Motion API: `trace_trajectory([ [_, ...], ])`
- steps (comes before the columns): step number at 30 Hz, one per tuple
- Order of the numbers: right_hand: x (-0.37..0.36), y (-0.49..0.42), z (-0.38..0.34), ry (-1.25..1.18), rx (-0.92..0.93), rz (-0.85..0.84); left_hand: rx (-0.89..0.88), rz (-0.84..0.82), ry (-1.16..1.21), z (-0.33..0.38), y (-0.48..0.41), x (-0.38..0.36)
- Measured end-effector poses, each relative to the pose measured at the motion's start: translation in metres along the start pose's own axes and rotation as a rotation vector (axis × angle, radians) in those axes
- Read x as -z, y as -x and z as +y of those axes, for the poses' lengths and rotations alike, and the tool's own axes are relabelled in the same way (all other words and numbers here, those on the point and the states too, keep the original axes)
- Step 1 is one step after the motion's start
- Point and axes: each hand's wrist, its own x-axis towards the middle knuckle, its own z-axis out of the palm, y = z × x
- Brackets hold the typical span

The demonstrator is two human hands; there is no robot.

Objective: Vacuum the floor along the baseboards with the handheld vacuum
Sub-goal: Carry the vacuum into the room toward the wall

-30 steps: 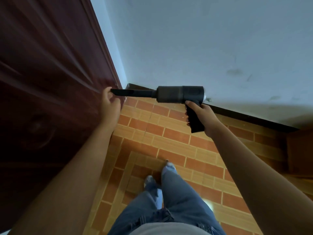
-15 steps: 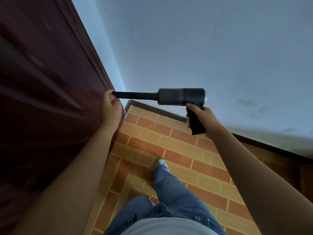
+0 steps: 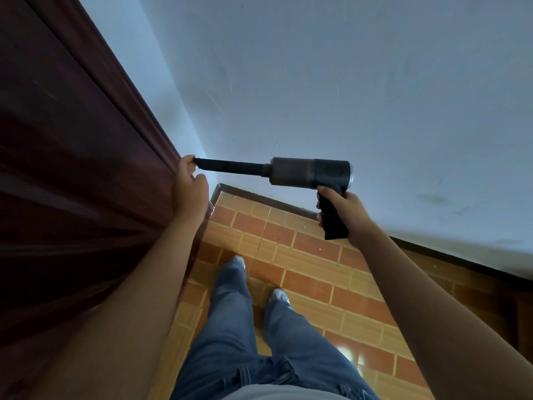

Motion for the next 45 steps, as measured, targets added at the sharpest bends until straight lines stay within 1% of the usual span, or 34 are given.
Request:
trace_trajectory([
  [10,-0.046,-0.034,-0.01,-0.103,-0.057,0.112,0.009,-0.111,-0.072,0.002,-0.084,-0.005],
  [14,-0.052,-0.042,-0.001,-0.138,-0.052,0.135,0.005,-0.125,-0.063,-0.005,-0.097,-0.013],
  [18,-0.052,-0.052,0.021,-0.171,-0.069,0.12,0.007,-0.125,-0.066,-0.027,-0.098,-0.024],
  [24,-0.044,-0.084,0.089,-0.206,-0.067,0.062,-0.002,-0.144,-0.037,-0.097,-0.1,-0.057],
  [30,-0.041,-0.145,0.18,-0.236,-0.054,0.1,-0.033,-0.191,-0.064,-0.192,-0.117,-0.105],
  [34,-0.043,-0.194,0.242,-0.285,-0.061,0.093,-0.066,-0.211,-0.11,-0.259,-0.135,-0.138],
  [41,-0.05,-0.274,0.331,-0.367,-0.081,0.093,-0.117,-0.302,-0.152,-0.359,-0.179,-0.195],
  [45,-0.051,-0.308,0.368,-0.393,-0.085,0.069,-0.149,-0.36,-0.182,-0.399,-0.201,-0.218],
])
